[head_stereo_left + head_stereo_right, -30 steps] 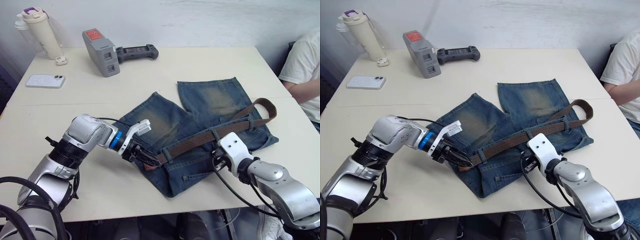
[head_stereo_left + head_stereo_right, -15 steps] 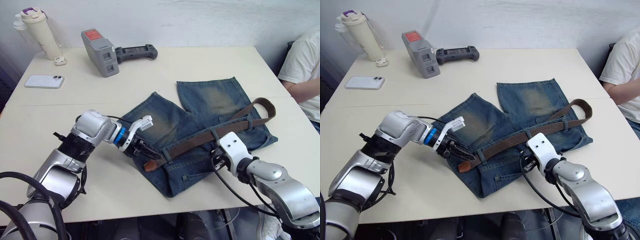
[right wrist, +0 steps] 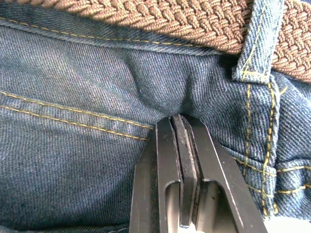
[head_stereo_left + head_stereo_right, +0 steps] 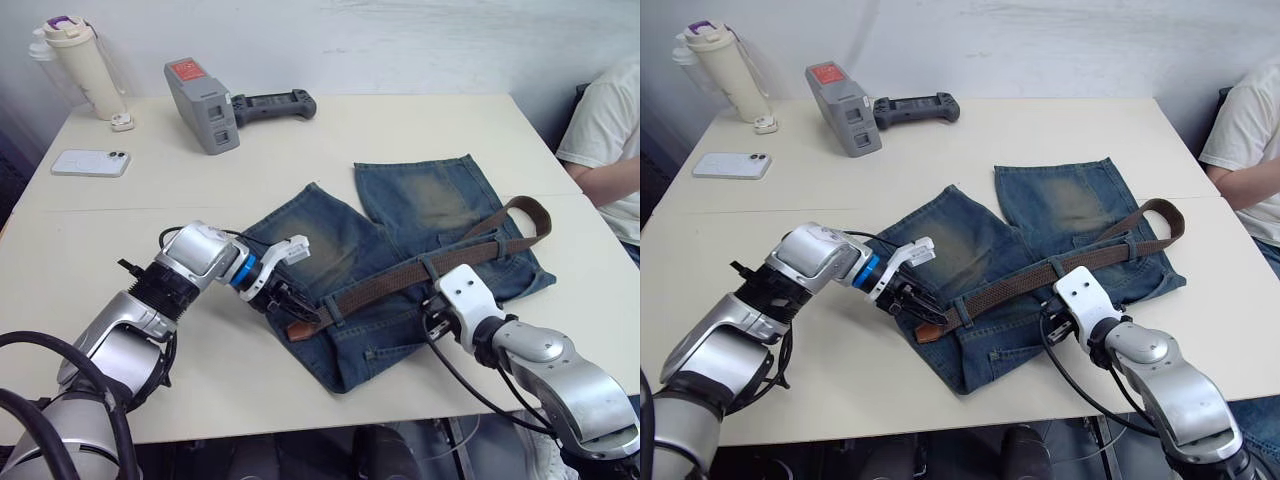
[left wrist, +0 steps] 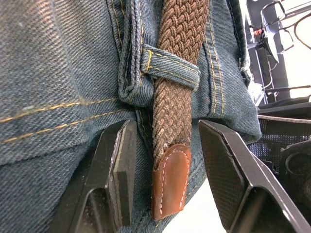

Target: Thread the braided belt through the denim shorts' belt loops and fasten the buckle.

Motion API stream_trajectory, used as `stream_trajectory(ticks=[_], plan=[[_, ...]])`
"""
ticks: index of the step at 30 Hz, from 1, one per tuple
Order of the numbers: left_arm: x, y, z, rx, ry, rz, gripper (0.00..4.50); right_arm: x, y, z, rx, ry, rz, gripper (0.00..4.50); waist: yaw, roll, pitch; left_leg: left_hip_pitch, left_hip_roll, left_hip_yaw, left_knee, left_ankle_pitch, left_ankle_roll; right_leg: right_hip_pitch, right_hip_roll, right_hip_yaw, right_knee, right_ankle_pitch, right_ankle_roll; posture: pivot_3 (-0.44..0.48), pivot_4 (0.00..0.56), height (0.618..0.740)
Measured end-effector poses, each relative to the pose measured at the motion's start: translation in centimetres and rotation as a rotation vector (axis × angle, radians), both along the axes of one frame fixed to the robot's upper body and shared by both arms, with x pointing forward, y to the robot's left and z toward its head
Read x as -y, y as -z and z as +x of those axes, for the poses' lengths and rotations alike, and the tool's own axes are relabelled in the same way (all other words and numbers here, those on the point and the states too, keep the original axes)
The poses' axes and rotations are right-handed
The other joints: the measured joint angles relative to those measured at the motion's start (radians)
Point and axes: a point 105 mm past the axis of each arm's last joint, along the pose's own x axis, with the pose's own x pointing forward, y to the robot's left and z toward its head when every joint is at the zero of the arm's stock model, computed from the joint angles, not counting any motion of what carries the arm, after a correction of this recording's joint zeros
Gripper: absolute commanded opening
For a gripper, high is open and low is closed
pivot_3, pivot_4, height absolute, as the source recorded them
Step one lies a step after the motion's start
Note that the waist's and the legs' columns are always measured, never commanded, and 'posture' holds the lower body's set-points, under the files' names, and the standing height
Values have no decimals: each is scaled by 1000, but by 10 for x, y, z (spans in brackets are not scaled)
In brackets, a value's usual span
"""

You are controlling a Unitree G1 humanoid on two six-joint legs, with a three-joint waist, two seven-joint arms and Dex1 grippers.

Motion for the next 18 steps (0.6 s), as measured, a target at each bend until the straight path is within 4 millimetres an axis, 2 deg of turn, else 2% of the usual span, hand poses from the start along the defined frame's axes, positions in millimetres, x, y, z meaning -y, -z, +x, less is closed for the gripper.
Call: stream_trajectory(ticks=[18], plan=[[-5, -2, -14, -98, 17, 3, 2338, -1, -1, 1, 8, -9, -5, 0, -4, 0, 0, 0, 0, 0, -1, 0, 0, -1, 0, 0, 0, 0, 0, 0, 150, 740]])
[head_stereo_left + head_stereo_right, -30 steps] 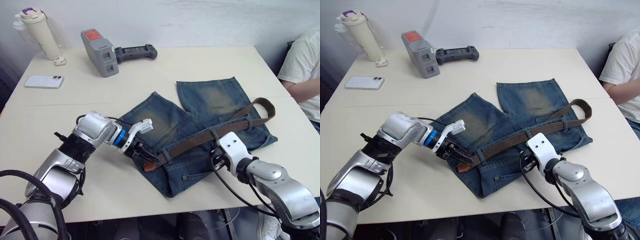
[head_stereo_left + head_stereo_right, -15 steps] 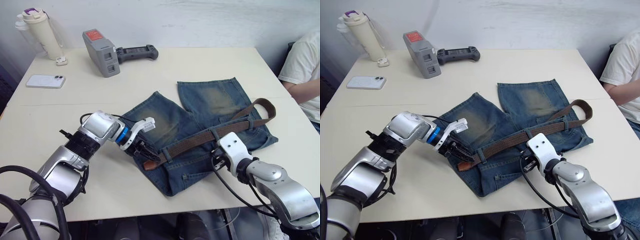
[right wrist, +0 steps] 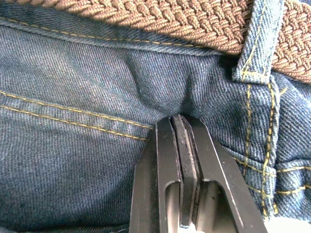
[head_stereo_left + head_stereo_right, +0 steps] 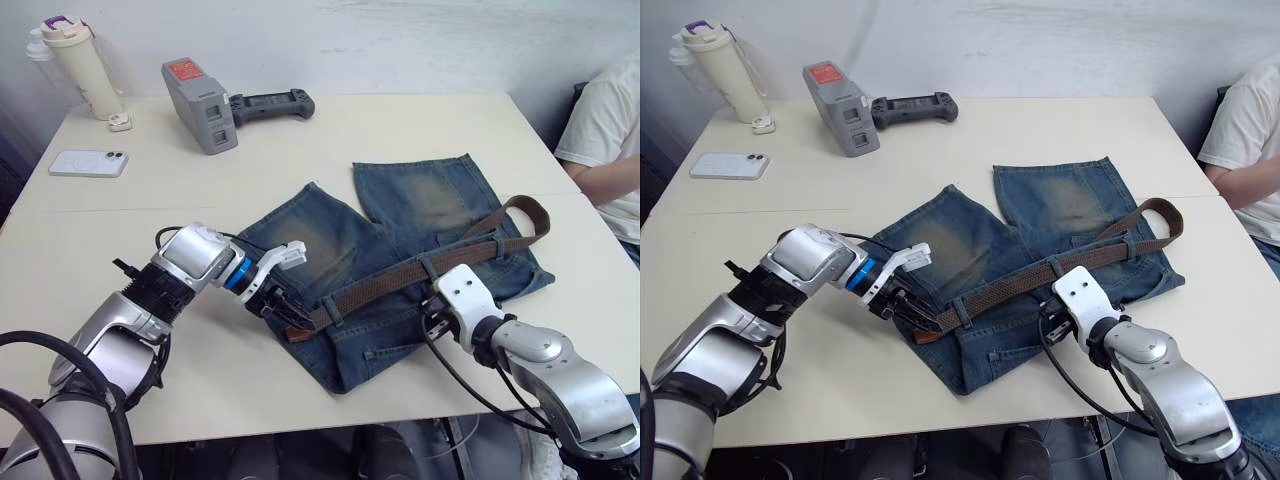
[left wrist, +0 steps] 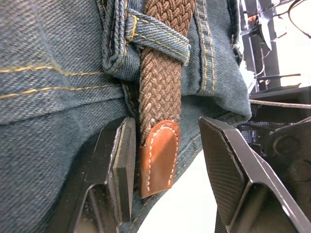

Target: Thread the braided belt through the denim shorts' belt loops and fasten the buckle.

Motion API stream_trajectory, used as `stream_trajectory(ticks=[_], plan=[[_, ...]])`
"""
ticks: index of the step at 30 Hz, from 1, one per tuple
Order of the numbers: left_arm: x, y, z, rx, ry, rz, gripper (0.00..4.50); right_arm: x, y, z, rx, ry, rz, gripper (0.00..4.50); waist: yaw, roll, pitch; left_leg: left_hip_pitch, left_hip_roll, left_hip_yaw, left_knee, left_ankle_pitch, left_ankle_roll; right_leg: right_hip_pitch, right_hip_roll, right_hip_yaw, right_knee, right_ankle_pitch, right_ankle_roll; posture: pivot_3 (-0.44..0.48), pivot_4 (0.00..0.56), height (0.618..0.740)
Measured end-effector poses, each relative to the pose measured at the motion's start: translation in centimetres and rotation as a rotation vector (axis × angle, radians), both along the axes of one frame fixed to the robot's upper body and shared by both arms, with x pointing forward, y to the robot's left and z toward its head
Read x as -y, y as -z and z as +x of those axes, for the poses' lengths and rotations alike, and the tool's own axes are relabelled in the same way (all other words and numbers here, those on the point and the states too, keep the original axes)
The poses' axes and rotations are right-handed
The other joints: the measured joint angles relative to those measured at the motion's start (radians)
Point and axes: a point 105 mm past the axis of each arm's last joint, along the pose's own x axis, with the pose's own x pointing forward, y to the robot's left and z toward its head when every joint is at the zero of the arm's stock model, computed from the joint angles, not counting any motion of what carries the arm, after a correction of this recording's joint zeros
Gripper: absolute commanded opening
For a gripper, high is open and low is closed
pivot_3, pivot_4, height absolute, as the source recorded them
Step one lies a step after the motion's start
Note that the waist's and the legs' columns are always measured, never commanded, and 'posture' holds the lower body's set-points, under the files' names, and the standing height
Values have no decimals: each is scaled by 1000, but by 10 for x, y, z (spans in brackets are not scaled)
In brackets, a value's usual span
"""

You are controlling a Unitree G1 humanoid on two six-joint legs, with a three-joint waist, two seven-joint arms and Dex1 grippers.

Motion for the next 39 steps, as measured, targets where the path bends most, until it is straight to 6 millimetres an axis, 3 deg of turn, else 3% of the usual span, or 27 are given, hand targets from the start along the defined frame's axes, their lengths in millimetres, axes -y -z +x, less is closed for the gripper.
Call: stream_trajectory(ticks=[6, 9, 12, 13, 23, 27, 32, 39], plan=[[1, -4, -5, -28, 15, -25, 2338, 0, 0, 0, 1, 0, -1, 0, 0, 0, 0, 0, 0, 0, 0, 0, 0, 0, 0, 0, 0, 0, 0, 0, 150, 740], [1, -4, -5, -31, 15, -26, 1440, 0, 0, 0, 1, 0, -1, 0, 0, 0, 0, 0, 0, 0, 0, 0, 0, 0, 0, 0, 0, 0, 0, 0, 150, 740], [1, -4, -5, -33, 16, -28, 208, 0, -1, 1, 2, 0, -1, 0, 0, 0, 0, 0, 0, 0, 0, 0, 0, 0, 0, 0, 0, 0, 0, 0, 150, 740], [1, -4, -5, -34, 17, -29, 67, 0, -1, 1, 2, 0, -1, 0, 0, 0, 0, 0, 0, 0, 0, 0, 0, 0, 0, 0, 0, 0, 0, 0, 150, 740], [2, -5, -10, -39, 37, -45, 67, 0, -2, 2, 2, 0, -1, 0, -1, 0, 0, 0, 0, 0, 0, 0, 0, 0, 0, 0, 0, 0, 0, 0, 150, 740], [-4, -19, -9, -50, 20, -90, 67, 1, -2, 2, 0, 2, -1, 0, -1, 0, 0, 0, 0, 0, 0, 0, 0, -1, 0, 0, 0, 0, 0, 0, 150, 740], [-23, -41, -11, -25, 13, -126, 67, 2, -2, 2, -3, 9, 1, 0, -1, 0, 0, 0, 0, 0, 0, 0, 0, -1, 0, 0, 0, 0, 0, 0, 150, 740], [-60, -49, -23, -41, -50, -123, 67, 4, -2, 3, -10, 26, 7, 0, 1, 1, 1, 0, 0, 0, 0, 0, 0, -1, 0, 0, 0, 0, 0, 0, 150, 740]])
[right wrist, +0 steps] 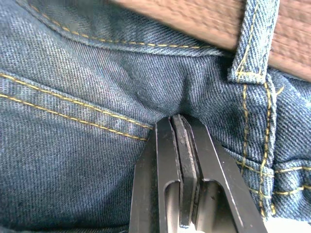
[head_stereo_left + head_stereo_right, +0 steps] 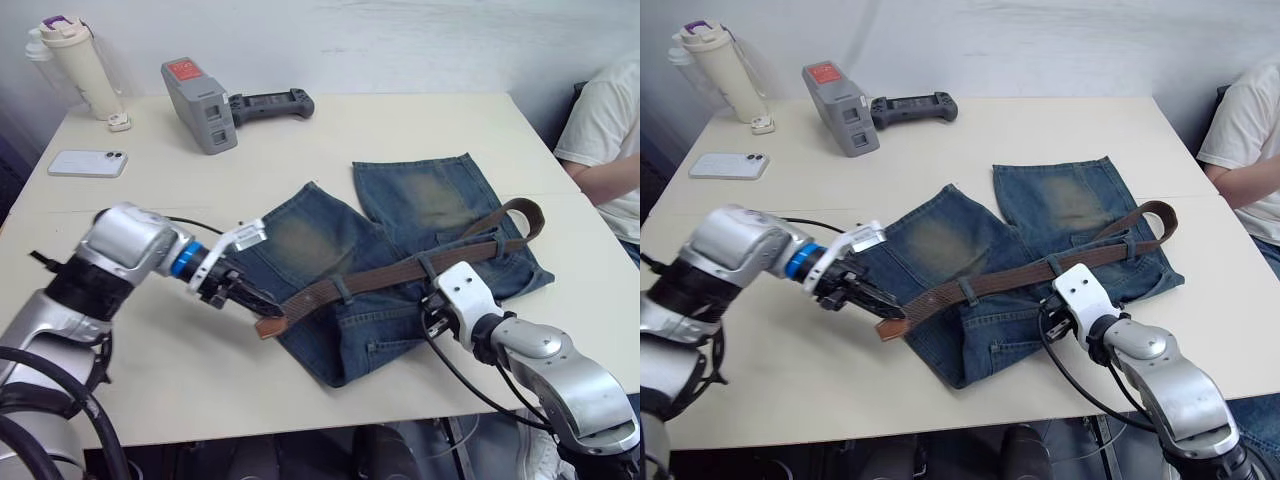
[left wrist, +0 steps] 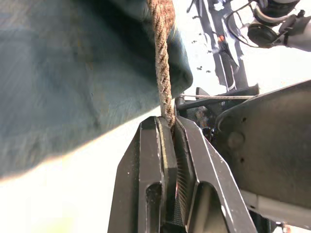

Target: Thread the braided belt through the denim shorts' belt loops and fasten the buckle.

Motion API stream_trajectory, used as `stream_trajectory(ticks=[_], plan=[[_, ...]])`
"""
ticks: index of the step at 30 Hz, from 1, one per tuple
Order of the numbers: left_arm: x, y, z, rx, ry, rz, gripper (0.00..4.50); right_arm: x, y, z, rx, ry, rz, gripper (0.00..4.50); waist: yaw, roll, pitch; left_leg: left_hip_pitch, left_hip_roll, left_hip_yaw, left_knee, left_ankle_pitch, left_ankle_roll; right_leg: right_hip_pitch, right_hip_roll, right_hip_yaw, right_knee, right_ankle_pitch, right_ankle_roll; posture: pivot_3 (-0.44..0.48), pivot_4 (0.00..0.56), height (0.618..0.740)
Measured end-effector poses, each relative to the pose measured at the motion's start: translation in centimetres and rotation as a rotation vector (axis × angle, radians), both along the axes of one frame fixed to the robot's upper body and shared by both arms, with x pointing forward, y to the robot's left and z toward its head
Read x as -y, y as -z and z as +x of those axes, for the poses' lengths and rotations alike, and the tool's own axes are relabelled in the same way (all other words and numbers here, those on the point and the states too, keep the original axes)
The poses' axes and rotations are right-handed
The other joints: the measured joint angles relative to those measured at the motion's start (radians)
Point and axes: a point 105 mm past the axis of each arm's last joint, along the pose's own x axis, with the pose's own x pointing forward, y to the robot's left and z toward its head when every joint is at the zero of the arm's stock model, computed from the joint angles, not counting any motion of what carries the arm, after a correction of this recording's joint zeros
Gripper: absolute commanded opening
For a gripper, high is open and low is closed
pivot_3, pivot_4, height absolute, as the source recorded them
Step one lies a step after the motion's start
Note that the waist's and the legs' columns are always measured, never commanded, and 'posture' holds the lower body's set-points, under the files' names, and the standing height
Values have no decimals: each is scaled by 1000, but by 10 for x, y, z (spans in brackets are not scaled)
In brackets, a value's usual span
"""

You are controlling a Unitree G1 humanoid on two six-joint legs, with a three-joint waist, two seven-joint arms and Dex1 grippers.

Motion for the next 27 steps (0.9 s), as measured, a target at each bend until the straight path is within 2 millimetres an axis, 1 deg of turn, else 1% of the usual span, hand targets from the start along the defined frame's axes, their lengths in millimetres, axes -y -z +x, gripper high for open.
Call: stream_trajectory(ticks=[2, 5, 12, 13, 14, 16, 20, 23, 25, 27], plan=[[-12, 3, -4, -22, -42, -6, 67, 0, 0, 0, -3, -1, 1, 0, 0, 0, 0, 0, 0, 0, 0, 0, 0, 0, 0, 0, 0, 0, 0, 0, 150, 740], [-49, 15, -16, -79, -150, 20, 67, 1, 0, 0, -7, -6, 3, 0, -1, 0, 0, 0, 0, 0, -1, 0, 0, -1, 0, 0, 0, 0, 0, 0, 150, 740], [-108, 37, -39, -174, -356, 48, 67, 2, 1, 3, -17, -11, 2, 0, -1, -2, -1, 1, 1, 0, 0, -2, -1, 0, 0, -1, -1, 0, -2, 0, 150, 740], [-112, 40, -40, -178, -369, 52, 67, 1, 1, 4, -17, -15, 3, 0, -1, -2, -1, 1, 1, 0, 0, -2, -1, 0, 0, -1, -1, 0, -2, 0, 150, 740], [-122, 46, -43, -191, -403, 61, 67, 0, 1, 5, -16, -22, 6, 0, -1, -2, -1, 1, 1, 0, -1, -2, -1, -1, 0, -1, -1, -1, -3, 0, 150, 740], [-133, 52, -46, -199, -448, 74, 67, -1, 0, 7, -15, -31, 8, 0, -2, -2, -1, 1, 2, 0, -1, -2, -1, -1, 0, -1, -1, -1, -3, 0, 150, 740], [-171, 61, -50, -205, -613, 96, 67, -5, 0, 8, -13, -46, 7, 0, -10, -3, -2, 1, 3, 2, -2, -2, -2, -2, 1, -3, 0, -1, -4, 0, 150, 740], [-184, 65, -55, -191, -652, 99, 67, -6, 1, 8, -13, -51, 9, 0, -13, -3, -3, 2, 4, 2, -2, -3, -2, -2, 1, -4, 0, -2, -5, 0, 150, 740], [-191, 67, -56, -181, -674, 99, 67, -6, 1, 8, -13, -53, 10, 0, -14, 2, -6, 2, 5, 2, -2, -3, -3, -2, 1, -5, 1, -2, -6, 0, 150, 740], [-196, 69, -58, -181, -699, 102, 67, -7, 1, 8, -12, -56, 12, 0, -17, 8, -10, 3, 5, 2, -3, -3, -2, -2, 1, -6, 1, -3, -7, 0, 150, 740]])
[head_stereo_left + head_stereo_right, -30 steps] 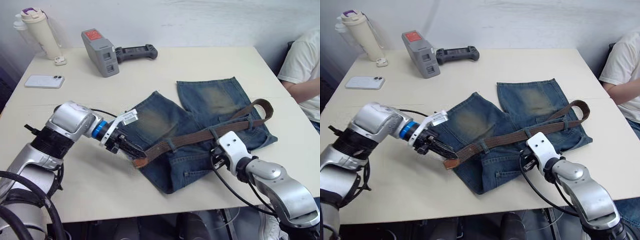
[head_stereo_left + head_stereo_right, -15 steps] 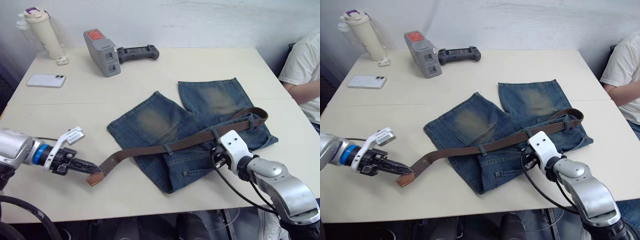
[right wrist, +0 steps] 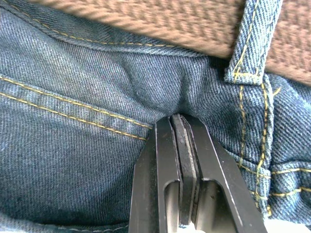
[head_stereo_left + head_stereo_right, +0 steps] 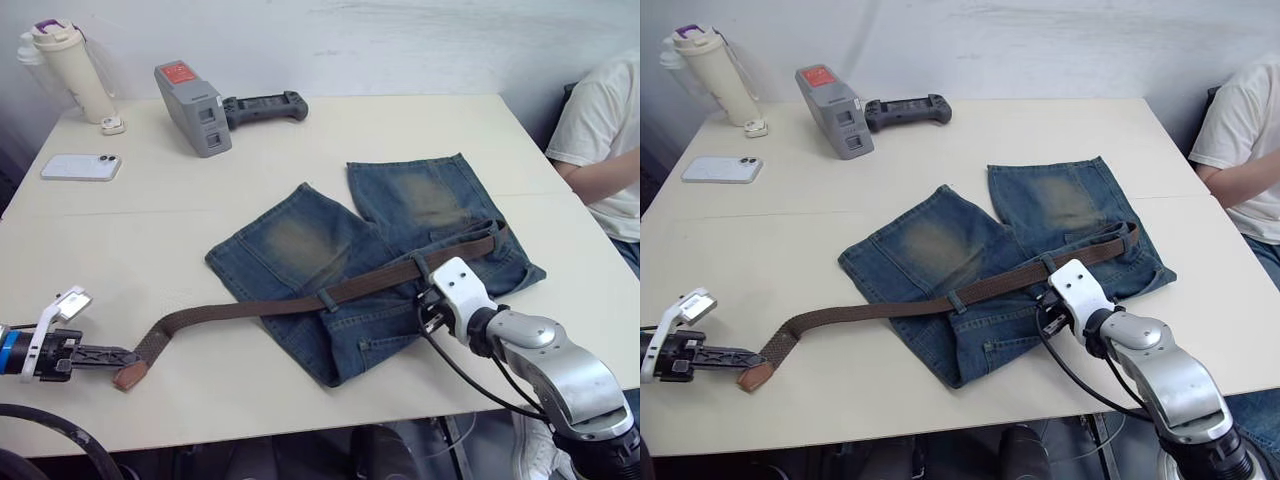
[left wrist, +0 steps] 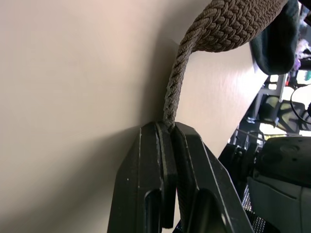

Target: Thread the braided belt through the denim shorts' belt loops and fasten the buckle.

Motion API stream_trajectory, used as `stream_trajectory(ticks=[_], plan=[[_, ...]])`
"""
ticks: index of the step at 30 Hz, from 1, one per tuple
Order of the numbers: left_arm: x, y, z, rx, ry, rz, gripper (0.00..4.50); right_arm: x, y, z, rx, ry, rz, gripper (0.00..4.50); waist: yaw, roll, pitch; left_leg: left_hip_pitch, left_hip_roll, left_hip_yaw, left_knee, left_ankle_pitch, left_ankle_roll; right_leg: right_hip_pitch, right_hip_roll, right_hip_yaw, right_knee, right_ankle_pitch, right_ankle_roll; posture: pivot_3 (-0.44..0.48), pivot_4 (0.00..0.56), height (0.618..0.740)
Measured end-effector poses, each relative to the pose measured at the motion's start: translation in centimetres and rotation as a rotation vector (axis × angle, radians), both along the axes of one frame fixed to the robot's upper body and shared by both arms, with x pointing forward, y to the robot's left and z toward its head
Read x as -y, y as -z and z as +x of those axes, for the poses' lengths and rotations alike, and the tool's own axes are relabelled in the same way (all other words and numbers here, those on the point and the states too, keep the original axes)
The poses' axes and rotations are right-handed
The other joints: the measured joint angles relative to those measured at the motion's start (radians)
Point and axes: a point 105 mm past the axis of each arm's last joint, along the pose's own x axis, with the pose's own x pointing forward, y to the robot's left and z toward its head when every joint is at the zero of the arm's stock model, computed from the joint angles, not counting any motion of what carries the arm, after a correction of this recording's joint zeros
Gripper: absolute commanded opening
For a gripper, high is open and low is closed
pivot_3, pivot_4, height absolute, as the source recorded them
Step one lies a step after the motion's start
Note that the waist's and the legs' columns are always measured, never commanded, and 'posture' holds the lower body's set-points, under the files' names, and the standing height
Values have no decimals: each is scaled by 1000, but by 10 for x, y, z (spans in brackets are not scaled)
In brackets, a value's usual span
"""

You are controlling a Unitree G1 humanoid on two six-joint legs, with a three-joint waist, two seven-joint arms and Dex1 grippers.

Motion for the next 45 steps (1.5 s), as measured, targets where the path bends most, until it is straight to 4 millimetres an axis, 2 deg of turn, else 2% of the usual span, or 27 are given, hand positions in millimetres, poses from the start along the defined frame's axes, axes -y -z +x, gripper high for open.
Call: stream_trajectory(ticks=[4, 10, 11, 12, 16, 18, 20, 23, 26, 28, 29, 32, 33, 36, 38, 39, 40, 42, 44, 45], plan=[[-9, 2, 0, 11, -28, 20, 67, -1, 0, 0, 0, -3, 2, 0, -3, 6, -4, 1, 0, 0, -1, 0, 0, 0, 0, -2, 2, -1, -1, 0, 150, 740], [-16, 3, 0, 26, -47, 37, 2317, -1, 1, 0, -4, -1, 4, 0, -4, 13, -8, 8, 3, 4, -2, -2, -1, 2, 0, -6, 5, -2, -4, 0, 150, 740], [-16, 3, 0, 27, -46, 38, 2469, -1, 1, 0, -4, -1, 4, 0, -4, 14, -8, 9, 3, 4, -2, -3, 0, 2, 0, -6, 5, -2, -4, 0, 150, 740], [-17, 2, 1, 33, -52, 39, 2911, -1, 2, 0, -5, -2, 5, 0, -4, 17, -10, 12, 4, 5, -3, -4, 0, 3, 0, -6, 6, -3, -6, 0, 150, 740], [-18, -8, 7, 91, -88, -6, 4328, -4, 0, -1, -10, -21, 24, 0, -2, 21, -13, 13, 7, 5, -3, -4, -4, 1, 1, -8, 15, -9, -12, 0, 150, 740], [-13, -19, 14, 150, -96, -60, 4455, -5, 0, -2, -17, -33, 38, 0, 3, 16, -10, 13, 9, 3, -3, -4, -6, 1, 3, -10, 16, -10, -14, 0, 150, 740], [0, -31, 23, 213, -53, -120, 4455, -7, -2, -4, -27, -51, 62, 0, 7, 9, -7, 12, 10, 3, -3, -4, -7, 1, 4, -10, 16, -10, -14, 0, 150, 740], [23, -42, 28, 278, 74, -171, 4455, -19, -6, -12, -49, -142, 108, 0, 6, 6, -2, 11, 10, 4, -1, -6, -9, 0, 4, -10, 14, -10, -14, 0, 150, 740], [59, -59, 34, 375, 275, -210, 4455, -33, -21, -23, -41, -249, 145, 0, 8, 6, 3, 9, 10, 4, -1, -5, -10, 0, 4, -10, 14, -10, -14, 0, 150, 740], [90, -75, 39, 442, 413, -262, 4455, -33, -34, -26, -19, -274, 152, 0, 15, 6, 5, 9, 10, 5, 0, -5, -11, 0, 5, -10, 14, -10, -14, 0, 150, 740], [113, -85, 40, 482, 507, -298, 4455, -30, -42, -28, -11, -278, 157, 0, 19, 6, 6, 8, 10, 4, 1, -5, -10, 0, 5, -10, 14, -10, -14, 0, 150, 740], [165, -107, 38, 550, 707, -348, 4455, -31, -67, -36, 19, -325, 189, 0, 29, 6, 6, 7, 10, 4, 2, -5, -10, 0, 5, -10, 14, -9, -13, 0, 150, 740], [167, -108, 38, 551, 715, -349, 4455, -31, -68, -36, 19, -328, 191, 0, 29, 6, 6, 7, 10, 4, 2, -5, -10, 0, 5, -10, 14, -9, -13, 0, 150, 740], [202, -106, 31, 551, 827, -340, 4455, -26, -76, -48, -35, -345, 236, 0, 23, 8, 7, 8, 10, 4, 1, -5, -11, 0, 6, -10, 13, -9, -13, 0, 150, 740], [218, -101, 29, 555, 883, -331, 4500, -22, -77, -54, -66, -346, 236, 662, 21, 8, 8, 8, 10, 4, 1, -5, -11, 0, 6, -10, 13, -9, -13, 0, 150, 740], [234, -100, 36, 631, 936, -288, 4500, -12, -76, -59, -96, -318, 206, 960, 31, 9, 9, 7, 10, 3, 2, -5, -11, 0, 6, -10, 12, -9, -13, 0, 150, 740], [250, -101, 42, 728, 997, -235, 4500, -4, -75, -63, -117, -288, 177, 1546, 44, 8, 10, 6, 10, 3, 3, -5, -11, 1, 6, -10, 11, -9, -13, 0, 150, 740], [269, -101, 50, 861, 1085, -152, 4500, 9, -77, -68, -125, -242, 135, 2400, 51, 8, 10, 5, 10, 3, 5, -5, -10, 1, 6, -10, 9, -8, -11, 0, 150, 740], [283, -99, 55, 974, 1171, -85, 4500, 21, -81, -71, -125, -194, 117, 3482, 53, 8, 10, 4, 9, 3, 5, -5, -10, 1, 6, -10, 7, -7, -11, 0, 150, 740], [287, -96, 59, 1014, 1200, -54, 4500, 25, -84, -73, -119, -176, 114, 3864, 48, 8, 10, 5, 10, 3, 4, -5, -10, 1, 6, -10, 7, -7, -11, 0, 150, 740]])
